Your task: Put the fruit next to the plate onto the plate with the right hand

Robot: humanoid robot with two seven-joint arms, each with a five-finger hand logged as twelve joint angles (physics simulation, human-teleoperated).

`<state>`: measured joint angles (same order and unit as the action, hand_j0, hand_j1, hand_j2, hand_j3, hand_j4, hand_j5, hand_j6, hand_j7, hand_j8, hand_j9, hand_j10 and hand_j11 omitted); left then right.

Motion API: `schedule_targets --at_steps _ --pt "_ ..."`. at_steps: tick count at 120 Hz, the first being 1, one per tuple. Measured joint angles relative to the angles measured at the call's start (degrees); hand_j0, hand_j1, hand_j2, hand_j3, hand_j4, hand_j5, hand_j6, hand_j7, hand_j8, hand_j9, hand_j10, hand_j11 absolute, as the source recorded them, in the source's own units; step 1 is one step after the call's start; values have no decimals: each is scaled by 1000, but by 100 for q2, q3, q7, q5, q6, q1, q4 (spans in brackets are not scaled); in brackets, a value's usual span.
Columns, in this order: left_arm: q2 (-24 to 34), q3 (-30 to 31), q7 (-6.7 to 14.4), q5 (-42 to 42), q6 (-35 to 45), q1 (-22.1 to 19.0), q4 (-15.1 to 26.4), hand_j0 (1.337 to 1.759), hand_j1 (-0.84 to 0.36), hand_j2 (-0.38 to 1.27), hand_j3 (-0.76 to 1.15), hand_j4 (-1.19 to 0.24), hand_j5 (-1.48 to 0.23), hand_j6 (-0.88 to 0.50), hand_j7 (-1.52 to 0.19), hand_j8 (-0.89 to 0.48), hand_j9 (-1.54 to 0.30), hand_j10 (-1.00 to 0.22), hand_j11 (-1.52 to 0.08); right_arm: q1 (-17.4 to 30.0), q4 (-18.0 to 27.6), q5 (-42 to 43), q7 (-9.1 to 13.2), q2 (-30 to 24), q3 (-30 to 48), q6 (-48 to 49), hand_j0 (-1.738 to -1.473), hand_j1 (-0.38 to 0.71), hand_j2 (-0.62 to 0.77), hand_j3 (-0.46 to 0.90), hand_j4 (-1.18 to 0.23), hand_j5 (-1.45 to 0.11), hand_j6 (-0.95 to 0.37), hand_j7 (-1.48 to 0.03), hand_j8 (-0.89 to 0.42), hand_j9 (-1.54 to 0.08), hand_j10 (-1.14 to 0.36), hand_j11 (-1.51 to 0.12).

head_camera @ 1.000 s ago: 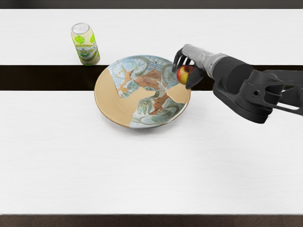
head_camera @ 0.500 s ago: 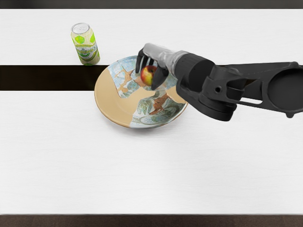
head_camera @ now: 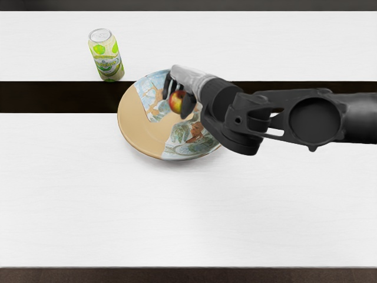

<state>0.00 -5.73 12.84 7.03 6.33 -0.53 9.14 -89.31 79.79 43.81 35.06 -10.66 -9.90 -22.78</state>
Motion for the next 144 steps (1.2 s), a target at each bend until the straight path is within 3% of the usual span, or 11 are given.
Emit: schedule_targets --at_steps 35,51,68,78,95,116,132,144 --pt "0 8 0 -1 0 0 0 1658 334 3 0 -13 -16 -13 -16 -13 -16 -13 -16 244 -1142 146 -1 595 -146 20 -1650 158 54 1 -682 -988 -559 -931 -434 -982 -649 -1001" --pt "0 9 2 -1 0 5 0 1658 335 3 0 -13 -16 -13 -16 -13 -16 -12 -16 335 -1487 238 -5 760 -110 180 -1654 -74 27 0 -366 -529 -307 -498 -237 -525 -356 -535" --pt "0 9 0 0 0 5 0 1658 335 3 0 -13 -16 -13 -16 -13 -16 -13 -16 352 -1566 86 -6 889 -42 271 -1656 -212 14 0 -183 -264 -154 -249 -119 -263 -178 -268" --pt "0 10 -1 0 0 4 0 1658 334 3 0 -13 -16 -13 -16 -13 -16 -13 -16 361 -1610 -685 -6 951 328 577 -1657 -258 10 0 -122 -176 -103 -165 -80 -175 -119 -178" --pt "0 10 0 0 0 2 0 1658 335 3 0 -13 -16 -13 -16 -13 -16 -12 -16 514 -2026 -2684 -6 1008 1470 2178 -1657 -304 5 0 -62 -88 -53 -83 -41 -87 -60 -89" --pt "0 10 1 0 0 5 0 1658 335 3 0 -13 -16 -13 -16 -13 -16 -13 -16 1498 -2514 -4424 -6 1055 3472 4434 -1658 -330 2 0 -26 -37 -23 -35 -17 -37 -25 -38" --pt "0 10 0 0 0 5 0 1658 335 3 0 -13 -16 -13 -16 -13 -16 -13 -16 2082 -2665 -5820 -6 1049 3955 5403 -1658 -339 1 0 -13 -19 -11 -18 -9 -19 -13 -20" --pt "0 10 0 0 0 9 0 1658 335 3 0 -13 -16 -13 -16 -13 -16 -12 -16 2440 -2654 -6336 -6 939 4074 5634 -1658 -343 1 0 -8 -12 -6 -11 -5 -12 -8 -12"
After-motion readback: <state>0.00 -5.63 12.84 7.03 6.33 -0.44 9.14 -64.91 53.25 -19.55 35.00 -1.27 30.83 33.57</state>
